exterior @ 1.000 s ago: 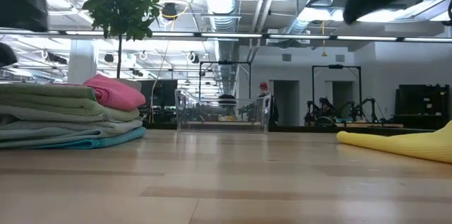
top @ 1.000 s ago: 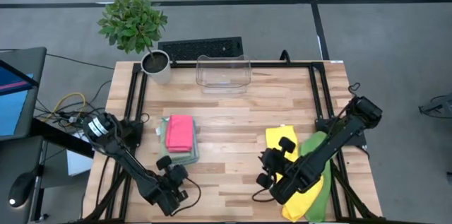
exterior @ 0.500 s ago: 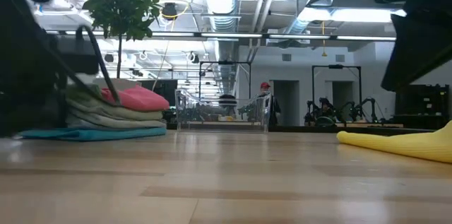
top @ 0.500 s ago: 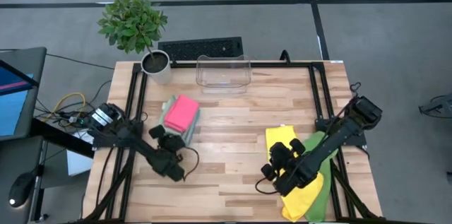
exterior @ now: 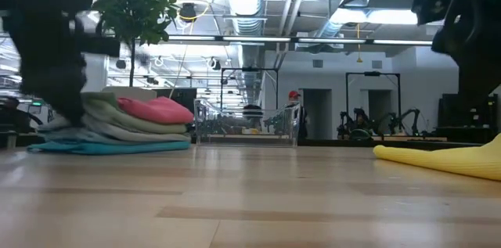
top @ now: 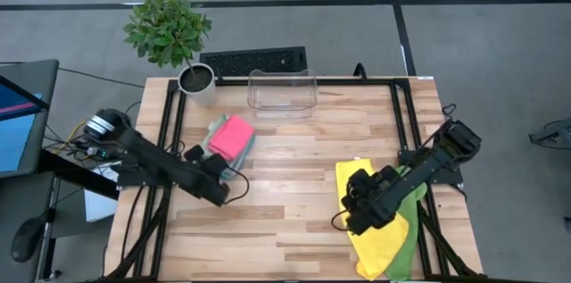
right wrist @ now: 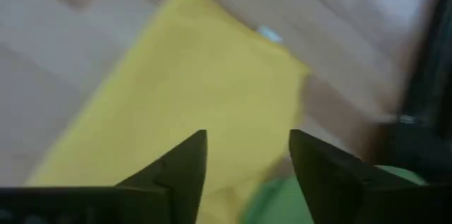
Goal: Fold microfiber towels
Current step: Fold the yellow microfiber cloth
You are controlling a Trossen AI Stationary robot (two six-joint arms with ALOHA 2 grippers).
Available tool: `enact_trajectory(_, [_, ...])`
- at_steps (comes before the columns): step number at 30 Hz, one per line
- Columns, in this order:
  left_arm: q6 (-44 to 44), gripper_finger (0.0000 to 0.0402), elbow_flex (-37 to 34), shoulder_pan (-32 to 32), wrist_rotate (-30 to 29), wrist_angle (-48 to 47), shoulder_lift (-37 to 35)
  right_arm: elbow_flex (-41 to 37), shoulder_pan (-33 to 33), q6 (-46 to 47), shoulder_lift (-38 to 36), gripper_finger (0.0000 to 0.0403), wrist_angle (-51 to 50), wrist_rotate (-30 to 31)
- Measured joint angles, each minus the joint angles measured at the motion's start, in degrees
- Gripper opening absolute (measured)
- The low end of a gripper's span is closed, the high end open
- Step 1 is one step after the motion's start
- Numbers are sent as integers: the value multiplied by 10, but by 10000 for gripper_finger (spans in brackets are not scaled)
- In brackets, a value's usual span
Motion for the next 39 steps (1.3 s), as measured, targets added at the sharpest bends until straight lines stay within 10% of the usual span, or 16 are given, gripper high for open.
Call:
enact_trajectory(11, [165, 153, 17, -15, 6, 340, -177, -133, -69, -89, -94, 261, 51, -31])
enact_trajectory(22, [303, 204, 17, 65, 66, 586, -147, -332, -128, -134, -228, 257, 290, -56])
enact_trajectory(26, [299, 202, 17, 93, 65, 588, -125, -331, -134, -138, -226, 207, 301, -53])
enact_trajectory(32, [295, 201, 17, 124, 65, 604, -83, -297, -134, -179, -225, 30, 300, -54])
enact_trajectory(39, [348, 201, 17, 149, 148, 728, -11, -204, -124, -230, -225, 16, 319, -15])
